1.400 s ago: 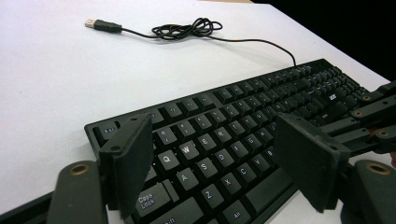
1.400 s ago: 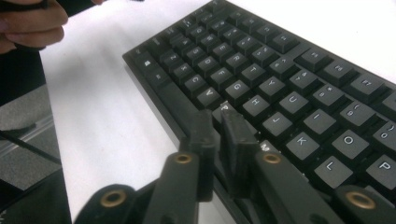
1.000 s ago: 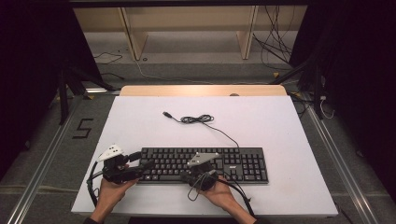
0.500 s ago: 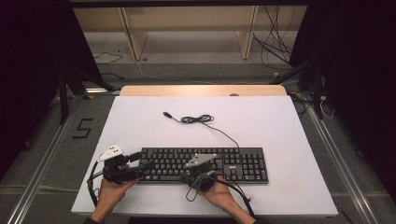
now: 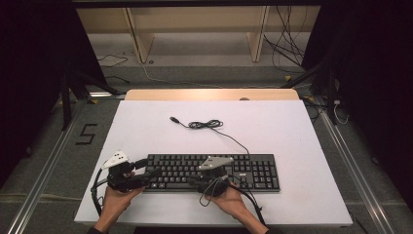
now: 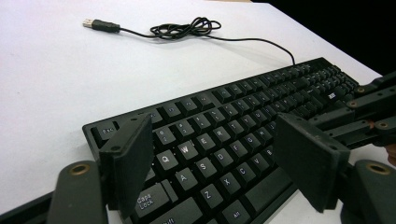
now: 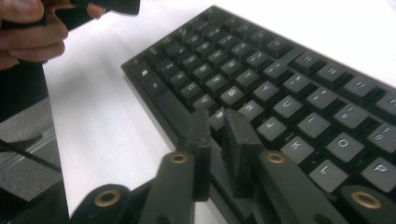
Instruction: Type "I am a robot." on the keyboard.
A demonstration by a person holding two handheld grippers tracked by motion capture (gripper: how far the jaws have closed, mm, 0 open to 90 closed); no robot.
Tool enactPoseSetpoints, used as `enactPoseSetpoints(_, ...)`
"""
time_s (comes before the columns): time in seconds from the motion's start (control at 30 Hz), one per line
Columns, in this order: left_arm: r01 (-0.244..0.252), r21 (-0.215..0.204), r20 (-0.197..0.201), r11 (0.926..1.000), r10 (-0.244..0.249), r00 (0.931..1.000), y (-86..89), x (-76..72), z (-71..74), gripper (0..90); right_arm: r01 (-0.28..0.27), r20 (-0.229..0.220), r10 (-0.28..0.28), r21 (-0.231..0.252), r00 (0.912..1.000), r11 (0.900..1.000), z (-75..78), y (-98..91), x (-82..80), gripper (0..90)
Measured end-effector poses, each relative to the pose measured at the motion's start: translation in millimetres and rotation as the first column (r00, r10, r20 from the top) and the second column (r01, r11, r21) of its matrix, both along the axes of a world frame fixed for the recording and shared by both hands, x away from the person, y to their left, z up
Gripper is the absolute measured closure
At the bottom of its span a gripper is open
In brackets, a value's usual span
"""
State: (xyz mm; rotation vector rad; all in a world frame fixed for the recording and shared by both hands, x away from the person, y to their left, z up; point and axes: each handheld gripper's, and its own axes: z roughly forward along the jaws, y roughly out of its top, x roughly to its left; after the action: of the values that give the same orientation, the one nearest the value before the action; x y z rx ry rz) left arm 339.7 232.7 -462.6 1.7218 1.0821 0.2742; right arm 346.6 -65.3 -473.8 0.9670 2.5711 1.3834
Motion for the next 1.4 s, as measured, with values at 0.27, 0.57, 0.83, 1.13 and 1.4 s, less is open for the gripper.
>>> enactPoseSetpoints(0.27,0.004,0.007,-0.001,1.0000,-0.004,1.0000,0.0,0.0,-0.1,28.4,0.011,0.009,-0.011,0.022,0.9999,0.9997,3.7,-4.4,2.4,69.9)
enactPoseSetpoints(0.57,0.002,0.003,0.000,1.0000,-0.002,1.0000,-0.6,-0.2,0.0,28.4,0.038,0.010,-0.039,0.036,0.9992,0.9986,6.7,-9.5,7.2,59.4)
enactPoseSetpoints(0.83,0.004,0.005,0.000,1.0000,-0.004,1.0000,-1.0,-0.3,0.1,28.4,0.070,0.007,-0.071,0.032,0.9975,0.9970,9.5,-13.3,11.8,46.3)
enactPoseSetpoints(1.13,0.009,0.008,0.001,0.9999,-0.009,1.0000,-1.9,0.1,0.1,28.9,0.093,0.009,-0.093,0.027,0.9956,0.9953,11.0,-16.0,14.0,42.8)
enactPoseSetpoints(1.4,0.022,0.032,-0.003,0.9993,-0.022,0.9998,-8.7,3.6,-0.6,39.0,0.103,0.014,-0.104,0.032,0.9945,0.9942,12.5,-18.9,13.2,39.8)
